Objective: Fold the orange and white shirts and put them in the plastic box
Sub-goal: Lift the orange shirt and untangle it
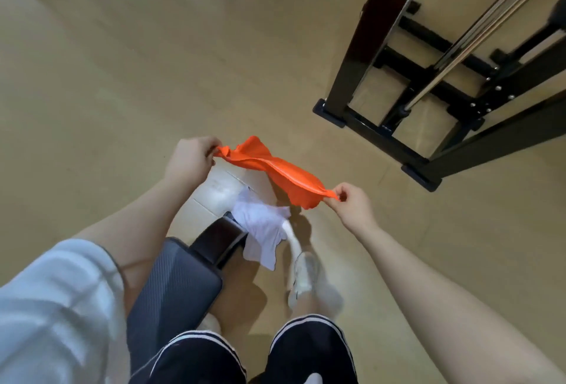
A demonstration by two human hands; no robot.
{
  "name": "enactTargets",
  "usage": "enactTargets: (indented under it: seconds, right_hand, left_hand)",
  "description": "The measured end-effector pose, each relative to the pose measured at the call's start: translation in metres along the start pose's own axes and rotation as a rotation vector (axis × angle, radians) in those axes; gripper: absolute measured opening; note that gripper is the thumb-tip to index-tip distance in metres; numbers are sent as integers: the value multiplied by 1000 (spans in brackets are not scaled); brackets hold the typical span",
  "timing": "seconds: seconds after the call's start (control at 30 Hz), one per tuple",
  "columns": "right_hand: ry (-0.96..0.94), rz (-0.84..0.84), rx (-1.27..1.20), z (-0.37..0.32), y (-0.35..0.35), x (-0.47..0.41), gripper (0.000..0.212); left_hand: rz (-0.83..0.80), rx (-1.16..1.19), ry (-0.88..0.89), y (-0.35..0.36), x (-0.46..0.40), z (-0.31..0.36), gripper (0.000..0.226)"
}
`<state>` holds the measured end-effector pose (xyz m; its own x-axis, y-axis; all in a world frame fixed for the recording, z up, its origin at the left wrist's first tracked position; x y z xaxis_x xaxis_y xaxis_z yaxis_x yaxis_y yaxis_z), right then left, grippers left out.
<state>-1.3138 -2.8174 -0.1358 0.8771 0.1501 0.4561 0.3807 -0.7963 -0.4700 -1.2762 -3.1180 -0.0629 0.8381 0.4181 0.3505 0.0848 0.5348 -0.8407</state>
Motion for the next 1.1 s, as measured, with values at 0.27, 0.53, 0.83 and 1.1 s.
enactTargets:
  seconds: [0.27, 0.53, 0.83, 1.1]
  right_hand:
    - [134, -106, -88, 67, 185, 91, 27]
    - [148, -551, 47, 104, 343, 168, 15]
    - [-18, -755, 375, 100, 442, 308, 26]
    - [-4, -866, 391, 122, 558, 454, 30]
  left_hand:
    - [-108, -245, 17, 52, 48, -192, 19]
    - [-96, -119, -400, 90, 138, -372, 31]
    - [-39, -36, -600, 74, 266, -473, 33]
    - [-35, -418, -617, 45, 392, -589, 24]
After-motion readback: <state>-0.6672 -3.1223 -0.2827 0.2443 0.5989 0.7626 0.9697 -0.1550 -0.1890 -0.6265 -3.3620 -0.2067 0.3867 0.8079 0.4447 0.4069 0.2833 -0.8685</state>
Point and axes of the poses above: each hand's wrist, its own x-axis away from the middle knuckle, its own y-axis out of the palm, z = x × y, the point moved 10 cm from there along -x, towards the middle knuckle, and after that the axes turned 12 degrees about -x, right-handed, at the moved point
